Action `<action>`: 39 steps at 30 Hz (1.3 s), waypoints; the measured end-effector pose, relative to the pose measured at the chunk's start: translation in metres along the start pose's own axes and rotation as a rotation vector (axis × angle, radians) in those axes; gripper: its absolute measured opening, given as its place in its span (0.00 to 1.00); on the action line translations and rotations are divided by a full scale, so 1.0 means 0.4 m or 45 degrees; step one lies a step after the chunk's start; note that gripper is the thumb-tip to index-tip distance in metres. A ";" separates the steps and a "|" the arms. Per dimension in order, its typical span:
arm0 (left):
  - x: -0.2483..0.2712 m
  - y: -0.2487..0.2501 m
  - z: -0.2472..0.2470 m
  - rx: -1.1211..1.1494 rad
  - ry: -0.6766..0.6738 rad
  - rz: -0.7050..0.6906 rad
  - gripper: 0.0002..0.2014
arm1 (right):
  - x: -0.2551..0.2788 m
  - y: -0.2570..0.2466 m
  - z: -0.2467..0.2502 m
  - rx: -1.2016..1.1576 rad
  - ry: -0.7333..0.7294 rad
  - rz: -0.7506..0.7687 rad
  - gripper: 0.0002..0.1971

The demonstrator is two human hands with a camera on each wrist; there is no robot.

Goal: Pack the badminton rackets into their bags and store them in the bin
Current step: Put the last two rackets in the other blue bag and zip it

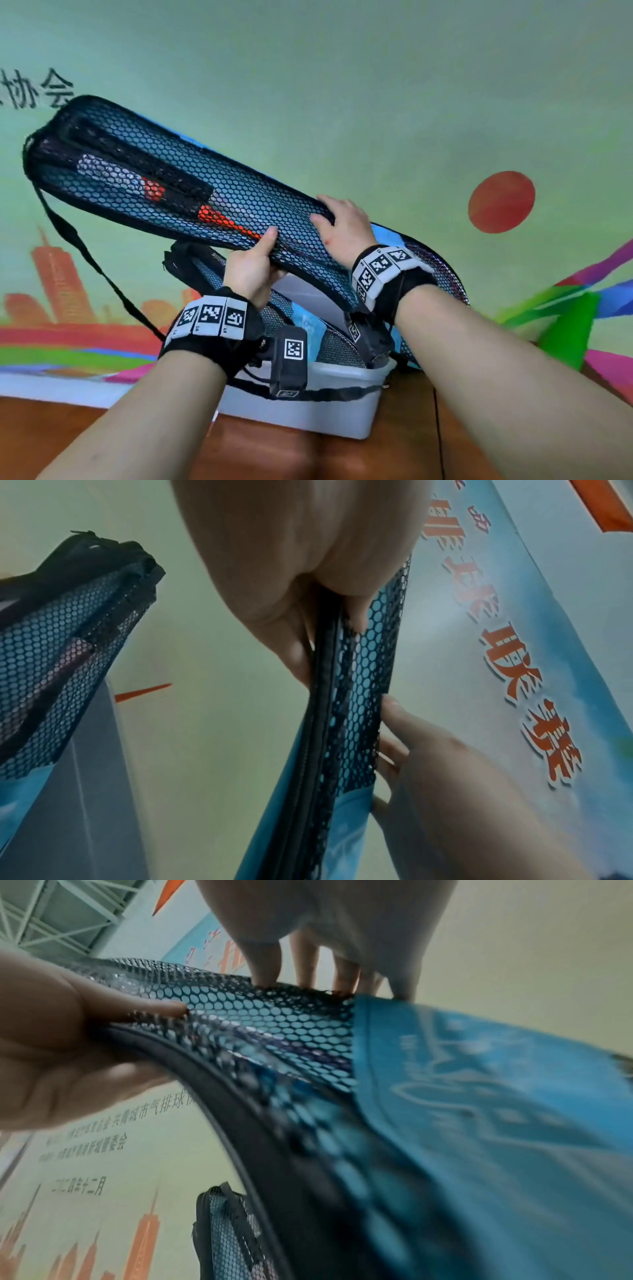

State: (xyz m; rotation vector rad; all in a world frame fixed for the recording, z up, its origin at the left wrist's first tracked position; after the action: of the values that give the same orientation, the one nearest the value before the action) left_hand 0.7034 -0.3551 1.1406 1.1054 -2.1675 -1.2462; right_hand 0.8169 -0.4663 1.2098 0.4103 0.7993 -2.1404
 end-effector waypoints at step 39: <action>-0.553 -0.196 0.268 -0.189 0.275 0.297 0.12 | -0.094 0.211 -0.617 -0.131 -0.810 -0.388 0.34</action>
State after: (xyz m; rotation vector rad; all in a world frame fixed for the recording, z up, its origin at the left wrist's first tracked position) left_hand 0.7995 -0.1445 1.0265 0.8562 -1.9444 -1.1085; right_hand 0.9118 -0.3219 1.0108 -0.4618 0.6163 -2.2918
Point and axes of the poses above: each hand's wrist, its own x-axis away from the middle knuckle, its own z-axis out of the back of the hand, y = z × x, the point moved 7 cm from there along -x, towards the middle knuckle, and after that the axes turned 4 degrees about x, right-handed, at the moved point
